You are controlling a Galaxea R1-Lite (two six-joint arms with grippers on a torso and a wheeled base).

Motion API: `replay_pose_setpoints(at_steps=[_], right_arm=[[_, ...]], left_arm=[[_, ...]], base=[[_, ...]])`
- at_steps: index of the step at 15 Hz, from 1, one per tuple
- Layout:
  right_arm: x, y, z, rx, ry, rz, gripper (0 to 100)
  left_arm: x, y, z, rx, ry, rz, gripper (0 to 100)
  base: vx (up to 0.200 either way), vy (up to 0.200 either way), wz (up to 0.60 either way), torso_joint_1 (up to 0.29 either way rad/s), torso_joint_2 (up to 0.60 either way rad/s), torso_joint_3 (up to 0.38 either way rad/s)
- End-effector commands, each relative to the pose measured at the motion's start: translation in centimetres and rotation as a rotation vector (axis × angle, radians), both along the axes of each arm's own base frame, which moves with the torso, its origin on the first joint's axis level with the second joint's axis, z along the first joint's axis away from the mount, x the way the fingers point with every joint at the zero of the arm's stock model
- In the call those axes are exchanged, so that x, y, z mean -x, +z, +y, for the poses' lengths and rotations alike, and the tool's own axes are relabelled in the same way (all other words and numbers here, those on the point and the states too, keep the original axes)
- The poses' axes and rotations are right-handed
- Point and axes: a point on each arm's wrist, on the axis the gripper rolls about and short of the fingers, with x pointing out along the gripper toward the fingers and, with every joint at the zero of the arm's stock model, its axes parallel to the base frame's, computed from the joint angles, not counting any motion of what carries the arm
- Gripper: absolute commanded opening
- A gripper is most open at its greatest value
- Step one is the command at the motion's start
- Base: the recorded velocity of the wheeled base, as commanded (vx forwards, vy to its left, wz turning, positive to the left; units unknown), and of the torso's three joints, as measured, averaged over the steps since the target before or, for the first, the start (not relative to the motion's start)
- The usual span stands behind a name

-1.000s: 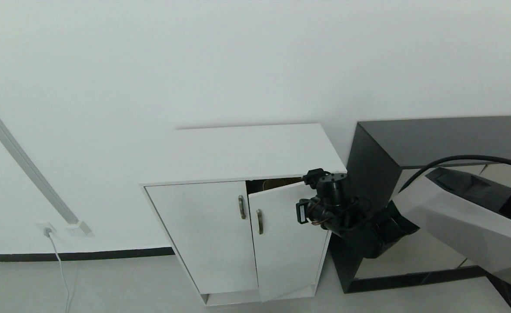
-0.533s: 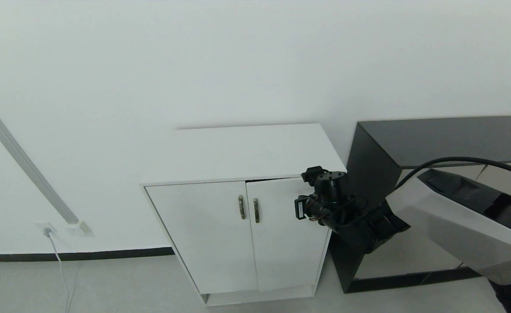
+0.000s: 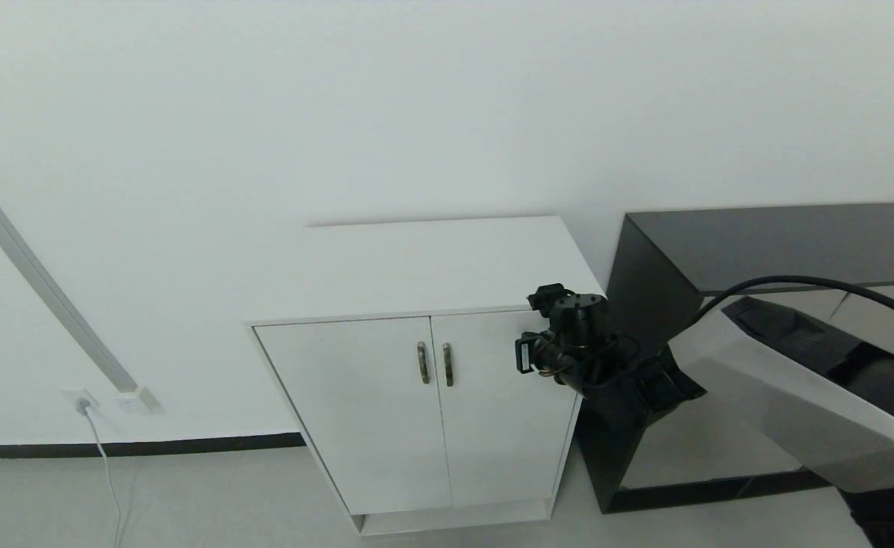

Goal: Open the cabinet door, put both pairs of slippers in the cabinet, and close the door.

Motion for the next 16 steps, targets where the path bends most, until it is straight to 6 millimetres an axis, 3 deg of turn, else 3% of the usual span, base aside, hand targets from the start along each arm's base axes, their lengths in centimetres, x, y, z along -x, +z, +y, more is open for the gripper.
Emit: replay_pose_setpoints(at_steps=[1, 8, 12, 16], right_arm=[[-0.3, -0.3, 0.2, -0.003, 0.0, -0.003, 0], [-0.4, -0.2, 0.2, -0.001, -0.016, -0.01, 0], [0.6, 0.8, -0.3, 0.001, -0.052, -0.016, 0], [4.5, 3.8, -2.9, -0.025, -0.056, -0.063, 0]], left_arm=[[0.0, 0.0, 0.0, 0.001, 0.001, 0.001, 0], [0.0, 0.0, 0.0, 0.001, 0.0, 0.001, 0], [0.0, 0.0, 0.0, 0.001, 0.001, 0.001, 0], [0.0, 0.0, 0.0, 0.001, 0.001, 0.001, 0]], base=[[0.0, 0.0, 0.0, 0.0, 0.0, 0.0], [0.0, 0.0, 0.0, 0.0, 0.0, 0.0], [0.0, 0.0, 0.0, 0.0, 0.0, 0.0], [0.0, 0.0, 0.0, 0.0, 0.0, 0.0]])
